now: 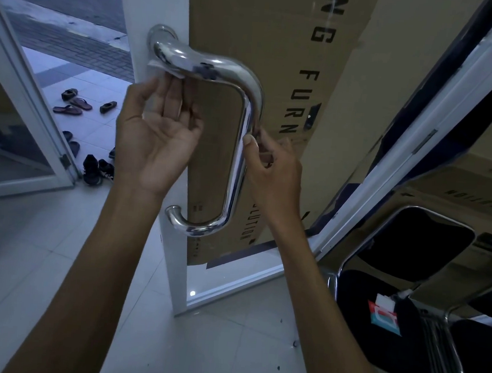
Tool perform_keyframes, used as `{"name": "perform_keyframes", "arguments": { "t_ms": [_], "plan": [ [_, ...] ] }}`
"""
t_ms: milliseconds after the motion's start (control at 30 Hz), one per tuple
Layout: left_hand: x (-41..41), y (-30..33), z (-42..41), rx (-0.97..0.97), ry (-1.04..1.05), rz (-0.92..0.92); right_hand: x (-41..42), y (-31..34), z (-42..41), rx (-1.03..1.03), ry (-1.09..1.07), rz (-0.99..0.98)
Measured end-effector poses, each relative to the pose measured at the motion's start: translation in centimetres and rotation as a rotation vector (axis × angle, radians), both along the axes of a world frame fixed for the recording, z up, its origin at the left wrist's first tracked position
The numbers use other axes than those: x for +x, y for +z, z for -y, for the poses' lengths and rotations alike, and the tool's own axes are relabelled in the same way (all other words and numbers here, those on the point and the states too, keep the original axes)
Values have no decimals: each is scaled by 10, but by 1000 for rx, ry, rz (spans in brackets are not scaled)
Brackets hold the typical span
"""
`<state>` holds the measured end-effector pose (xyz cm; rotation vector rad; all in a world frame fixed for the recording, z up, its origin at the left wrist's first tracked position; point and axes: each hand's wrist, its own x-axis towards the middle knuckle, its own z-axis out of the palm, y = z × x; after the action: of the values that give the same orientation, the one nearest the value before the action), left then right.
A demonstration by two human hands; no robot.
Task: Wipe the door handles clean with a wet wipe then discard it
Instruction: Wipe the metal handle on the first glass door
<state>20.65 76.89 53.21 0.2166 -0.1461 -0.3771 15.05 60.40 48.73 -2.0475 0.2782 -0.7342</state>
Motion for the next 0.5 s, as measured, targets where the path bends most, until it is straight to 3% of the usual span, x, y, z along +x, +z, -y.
{"name": "perform_keyframes", "arguments": {
  "t_ms": [500],
  "plan": [
    [2,24,-17,326,180,-76,-31,-9,43,223,111,-3]
  ]
}}
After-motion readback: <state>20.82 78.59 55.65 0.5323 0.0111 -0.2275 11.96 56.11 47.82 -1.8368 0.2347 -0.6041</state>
